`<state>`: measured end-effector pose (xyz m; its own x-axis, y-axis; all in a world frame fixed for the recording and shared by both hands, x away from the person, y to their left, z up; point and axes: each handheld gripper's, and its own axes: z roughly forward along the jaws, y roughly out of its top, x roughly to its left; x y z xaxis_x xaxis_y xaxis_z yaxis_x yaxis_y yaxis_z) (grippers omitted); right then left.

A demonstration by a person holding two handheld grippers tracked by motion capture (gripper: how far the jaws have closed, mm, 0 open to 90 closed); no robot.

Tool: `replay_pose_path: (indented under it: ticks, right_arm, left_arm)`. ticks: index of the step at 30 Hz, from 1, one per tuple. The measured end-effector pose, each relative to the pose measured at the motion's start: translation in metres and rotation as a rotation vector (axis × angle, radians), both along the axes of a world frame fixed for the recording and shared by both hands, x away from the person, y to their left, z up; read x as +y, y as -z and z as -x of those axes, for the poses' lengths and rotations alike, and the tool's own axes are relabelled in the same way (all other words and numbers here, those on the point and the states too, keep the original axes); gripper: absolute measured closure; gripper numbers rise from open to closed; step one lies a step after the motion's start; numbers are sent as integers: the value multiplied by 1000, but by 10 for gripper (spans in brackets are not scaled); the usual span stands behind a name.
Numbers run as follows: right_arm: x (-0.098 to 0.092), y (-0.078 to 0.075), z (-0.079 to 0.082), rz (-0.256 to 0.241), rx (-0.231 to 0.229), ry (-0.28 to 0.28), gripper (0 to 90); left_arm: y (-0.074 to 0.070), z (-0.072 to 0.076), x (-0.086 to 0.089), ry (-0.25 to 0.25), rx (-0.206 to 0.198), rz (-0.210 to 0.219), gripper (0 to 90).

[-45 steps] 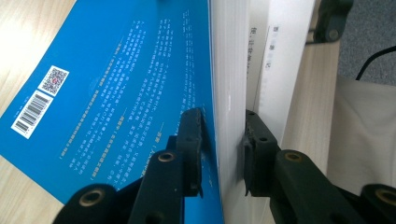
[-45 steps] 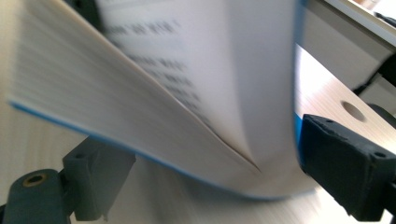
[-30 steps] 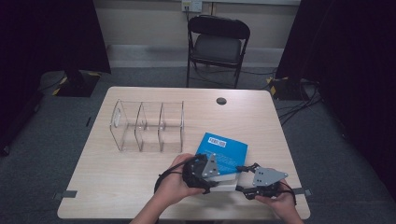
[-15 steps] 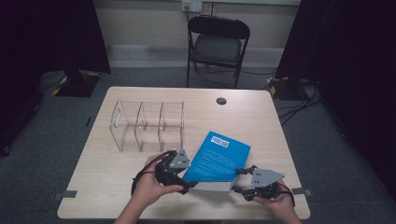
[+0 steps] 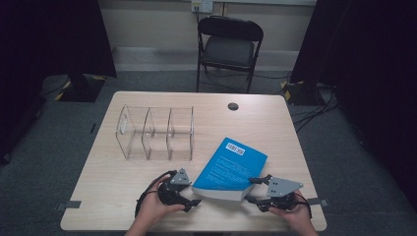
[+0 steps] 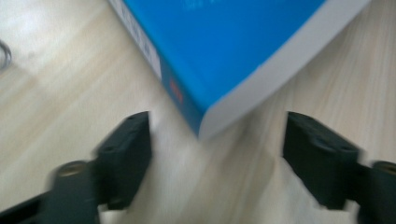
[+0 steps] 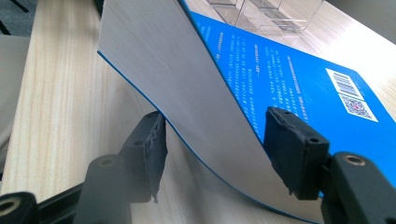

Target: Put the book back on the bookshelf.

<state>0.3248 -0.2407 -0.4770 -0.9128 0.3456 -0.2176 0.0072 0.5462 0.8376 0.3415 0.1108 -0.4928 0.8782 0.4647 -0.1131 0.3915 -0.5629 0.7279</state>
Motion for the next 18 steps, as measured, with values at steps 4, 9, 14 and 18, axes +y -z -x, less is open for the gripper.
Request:
replay_pose_path:
  ticks: [4, 9, 14, 18]
  right_arm:
    - [3, 1, 3, 37, -25, -2, 396]
    - [5, 2, 10, 67, -81, 21, 381]
    - [25, 7, 15, 124, -137, -8, 340]
    - [36, 10, 15, 181, -160, -30, 351]
  left_arm:
    - [-3, -1, -11, 7, -34, -69, 370]
    - [-5, -2, -13, 27, -47, -116, 397]
    - [-6, 2, -23, 30, 12, -61, 463]
    - [-5, 3, -24, 29, 4, -49, 478]
